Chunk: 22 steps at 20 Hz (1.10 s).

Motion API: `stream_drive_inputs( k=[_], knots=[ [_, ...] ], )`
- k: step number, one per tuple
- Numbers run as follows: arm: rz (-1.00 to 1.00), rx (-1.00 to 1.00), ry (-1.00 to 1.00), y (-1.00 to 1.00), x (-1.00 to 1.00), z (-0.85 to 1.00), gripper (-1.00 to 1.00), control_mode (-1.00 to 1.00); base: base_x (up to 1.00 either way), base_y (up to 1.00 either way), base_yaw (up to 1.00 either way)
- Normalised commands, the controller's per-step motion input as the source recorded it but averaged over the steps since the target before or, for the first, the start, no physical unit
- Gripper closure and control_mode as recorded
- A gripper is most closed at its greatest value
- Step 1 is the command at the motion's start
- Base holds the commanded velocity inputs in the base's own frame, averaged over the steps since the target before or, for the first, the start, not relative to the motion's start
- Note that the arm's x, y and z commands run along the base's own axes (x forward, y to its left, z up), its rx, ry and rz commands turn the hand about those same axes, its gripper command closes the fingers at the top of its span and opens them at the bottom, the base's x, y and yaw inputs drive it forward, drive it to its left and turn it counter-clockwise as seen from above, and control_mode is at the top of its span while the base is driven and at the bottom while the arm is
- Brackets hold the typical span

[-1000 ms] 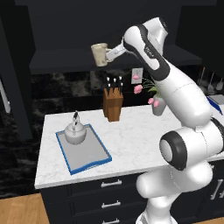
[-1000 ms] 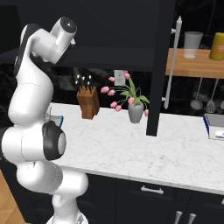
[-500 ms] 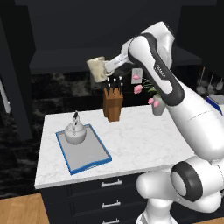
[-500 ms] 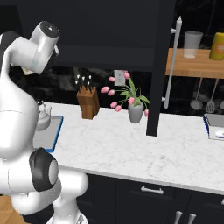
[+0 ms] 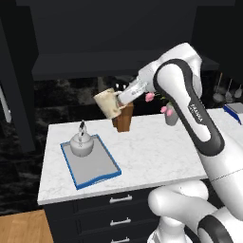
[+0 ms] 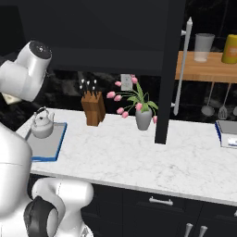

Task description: Pick the kettle from the counter and place it on the tray. Then pick the mug from the cabinet and place it on the tray. Then close the cabinet doors.

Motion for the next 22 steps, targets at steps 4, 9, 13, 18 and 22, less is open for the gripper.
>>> stream_drive_inputs(
  k=[4, 9, 13, 18, 22],
  knots=[
    [0.22, 0.02, 0.05, 0.02, -0.58, -0.76, 1.00, -1.00, 0.00, 0.00, 0.00],
    [0.12, 0.07, 0.07, 0.00, -0.14, -0.95, 1.00, -1.00, 0.00, 0.00, 0.00],
    [0.07, 0.24, 0.00, 0.00, 0.12, -0.80, 1.00, -1.00, 0.00, 0.00, 0.00],
    [0.06, 0.17, -0.05, 0.10, 0.23, -0.61, 1.00, -1.00, 0.00, 0.00, 0.00],
    [0.02, 0.06, -0.10, 0.15, 0.67, -0.37, 1.00, -1.00, 0.00, 0.00, 0.00]
  ],
)
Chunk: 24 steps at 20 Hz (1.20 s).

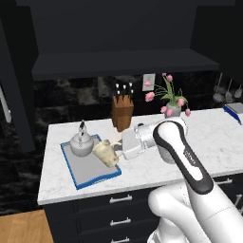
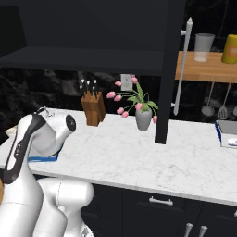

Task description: Pick the kettle from the counter and place it on the tray. Then pick the mug from the cabinet and place it on the tray. Then close the cabinet doors.

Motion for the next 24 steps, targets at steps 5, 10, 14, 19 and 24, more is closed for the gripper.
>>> stream_drive_inputs(
  k=[5, 10, 14, 19, 24],
  knots=[
    [0.01, 0.02, 0.00, 0.08, 0.76, -0.25, 1.00, -1.00, 0.00, 0.00, 0.00],
    [0.19, 0.00, -0.01, 0.11, 0.44, -0.29, 1.00, -1.00, 0.00, 0.00, 0.00],
    [0.23, -0.02, -0.02, 0.21, 0.48, -0.33, 1.00, -1.00, 0.00, 0.00, 0.00],
    [0.07, -0.03, -0.01, 0.13, 0.45, -0.33, 1.00, -1.00, 0.00, 0.00, 0.00],
    [0.01, -0.06, -0.01, 0.03, 0.33, -0.44, 1.00, -1.00, 0.00, 0.00, 0.00]
  ],
)
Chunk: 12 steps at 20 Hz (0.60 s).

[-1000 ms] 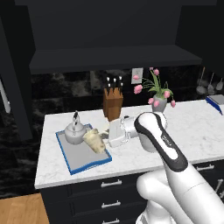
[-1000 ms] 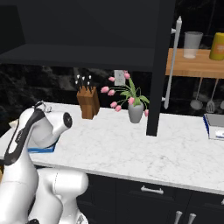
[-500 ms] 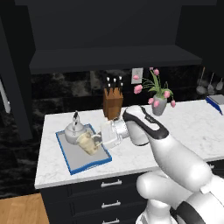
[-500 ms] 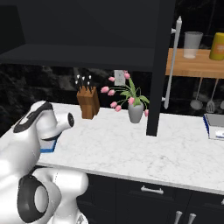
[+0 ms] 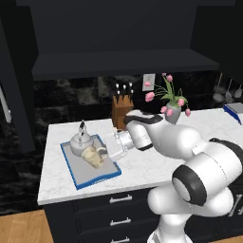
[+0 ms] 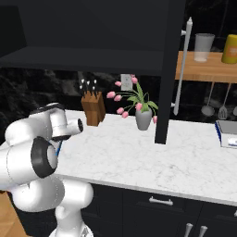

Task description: Pick the kettle from the counter and place it on the tray. Then pick the mug from the cabinet and place it on the tray. Then close the cabinet doors.

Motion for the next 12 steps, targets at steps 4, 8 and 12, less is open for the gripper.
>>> stream_drive_inputs(
  k=[4, 8, 12],
  knots=[
    [0.01, -0.02, -0.01, 0.08, 0.41, -0.41, 1.00, -1.00, 0.00, 0.00, 0.00],
    [0.02, 0.00, -0.01, 0.30, 0.31, -0.28, 1.00, -1.00, 0.00, 0.00, 0.00],
    [0.01, 0.00, -0.04, 0.38, 0.25, -0.32, 1.00, -1.00, 0.00, 0.00, 0.00]
  ],
)
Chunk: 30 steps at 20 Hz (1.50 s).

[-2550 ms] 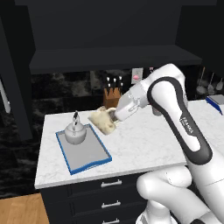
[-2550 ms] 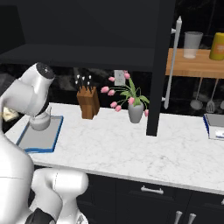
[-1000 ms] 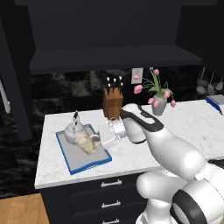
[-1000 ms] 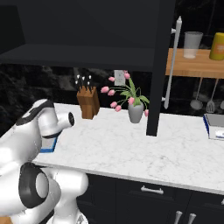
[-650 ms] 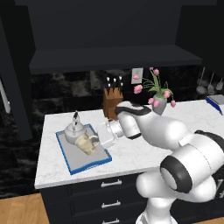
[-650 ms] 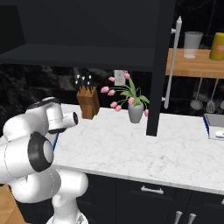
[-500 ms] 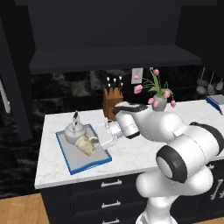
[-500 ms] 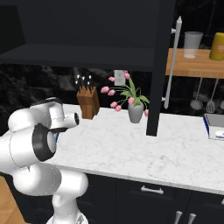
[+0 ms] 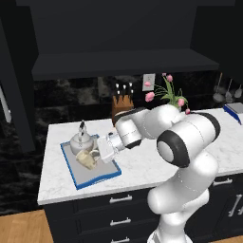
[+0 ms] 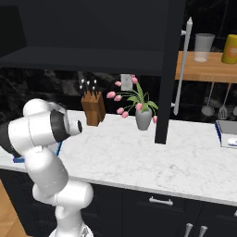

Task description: Pick the kettle from the counter and place it on the tray. Then pick the mug from the cabinet and place it on the tray. Then close the cabinet doors.

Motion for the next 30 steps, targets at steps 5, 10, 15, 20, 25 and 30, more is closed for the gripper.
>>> stream_drive_inputs(
  k=[5, 10, 15, 20, 25, 30],
  knots=[
    [0.00, -0.01, -0.04, 0.10, 0.25, -0.42, 1.00, -1.00, 0.00, 0.00, 0.00],
    [0.01, -0.07, -0.07, -0.11, 0.11, -0.50, 1.00, -1.00, 0.00, 0.00, 0.00],
    [0.04, 0.00, -0.03, -0.47, -0.36, -0.32, 1.00, -1.00, 0.00, 0.00, 0.00],
    [0.02, 0.00, -0.03, -0.39, -0.22, -0.20, -1.00, -1.00, 0.00, 0.00, 0.00],
    [0.02, 0.00, -0.02, -0.25, -0.07, -0.33, -1.00, -1.00, 0.00, 0.00, 0.00],
    [0.04, 0.00, -0.05, -0.34, -0.05, -0.22, -1.00, -1.00, 0.00, 0.00, 0.00]
  ],
)
